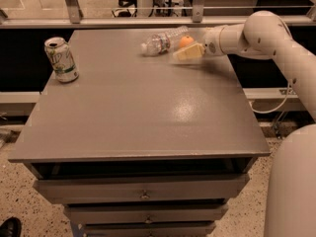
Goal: Move orange near water bottle
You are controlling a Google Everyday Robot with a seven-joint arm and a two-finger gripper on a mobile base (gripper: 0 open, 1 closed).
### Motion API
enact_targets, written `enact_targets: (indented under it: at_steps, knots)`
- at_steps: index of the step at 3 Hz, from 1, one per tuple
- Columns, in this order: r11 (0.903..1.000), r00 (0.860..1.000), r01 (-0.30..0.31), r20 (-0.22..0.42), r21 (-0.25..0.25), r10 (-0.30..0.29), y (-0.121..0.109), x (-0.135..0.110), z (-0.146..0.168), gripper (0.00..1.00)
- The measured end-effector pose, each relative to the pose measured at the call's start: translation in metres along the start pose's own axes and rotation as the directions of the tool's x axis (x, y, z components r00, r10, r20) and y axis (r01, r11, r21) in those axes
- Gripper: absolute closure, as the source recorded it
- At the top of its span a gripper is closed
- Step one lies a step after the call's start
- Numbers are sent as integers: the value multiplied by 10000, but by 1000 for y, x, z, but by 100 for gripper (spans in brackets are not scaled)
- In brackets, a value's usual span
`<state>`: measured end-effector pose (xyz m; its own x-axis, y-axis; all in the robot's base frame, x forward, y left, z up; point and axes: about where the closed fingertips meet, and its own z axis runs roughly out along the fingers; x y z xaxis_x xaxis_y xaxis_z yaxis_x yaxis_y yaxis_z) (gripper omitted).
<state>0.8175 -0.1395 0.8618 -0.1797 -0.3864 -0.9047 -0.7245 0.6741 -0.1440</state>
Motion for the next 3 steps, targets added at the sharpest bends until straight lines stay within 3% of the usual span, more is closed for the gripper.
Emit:
enact_targets:
  at_steps: [2,3]
  knots:
    - [9996,9986,280,444,33,-281,21,-6,-54,0]
    - [9971,9919,670,1107,-359,-627,34,-14,-100,0]
